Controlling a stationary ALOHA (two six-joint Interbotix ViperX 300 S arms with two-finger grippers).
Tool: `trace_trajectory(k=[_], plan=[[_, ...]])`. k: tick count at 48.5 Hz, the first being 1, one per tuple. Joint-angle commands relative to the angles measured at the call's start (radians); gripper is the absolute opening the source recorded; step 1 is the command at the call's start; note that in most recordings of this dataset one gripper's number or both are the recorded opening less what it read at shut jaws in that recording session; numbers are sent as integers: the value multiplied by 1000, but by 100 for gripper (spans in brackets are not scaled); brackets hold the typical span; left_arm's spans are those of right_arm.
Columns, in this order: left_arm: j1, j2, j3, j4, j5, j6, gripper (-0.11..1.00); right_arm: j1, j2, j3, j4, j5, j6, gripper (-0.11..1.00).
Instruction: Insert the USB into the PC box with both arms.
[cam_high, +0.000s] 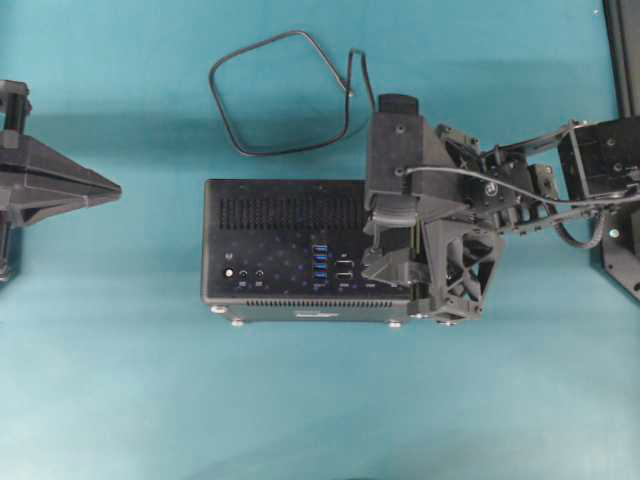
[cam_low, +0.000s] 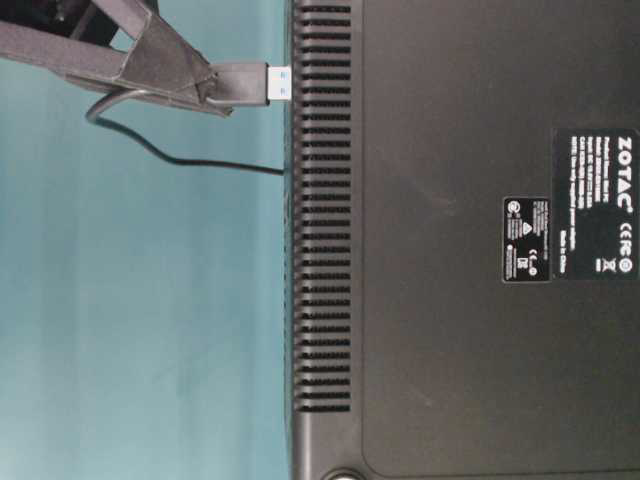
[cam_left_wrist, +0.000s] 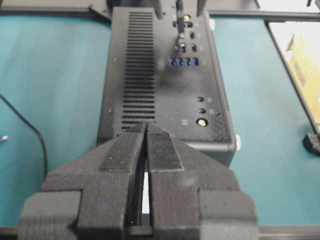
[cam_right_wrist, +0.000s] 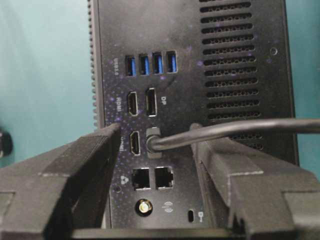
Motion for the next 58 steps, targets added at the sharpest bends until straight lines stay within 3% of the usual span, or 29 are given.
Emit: trace_trajectory(k=[1,17,40,50,58], plan=[[0,2,-23,3,-5,-2,0,3,-9,-9,2,-8,12,60],[0,0,-23,3,-5,-5,0,3,-8,-5,0,-3,11,46],[-3,0,-37,3,-12,-6,0,15,-6,-11,-2,8,9,12],[-3,2,-41,3,-12,-6,0,26,-6,-49,-46,20,11,11],[-6,5,-43,3,-12,-6,0,32,9,-126,-91,109,11,11]])
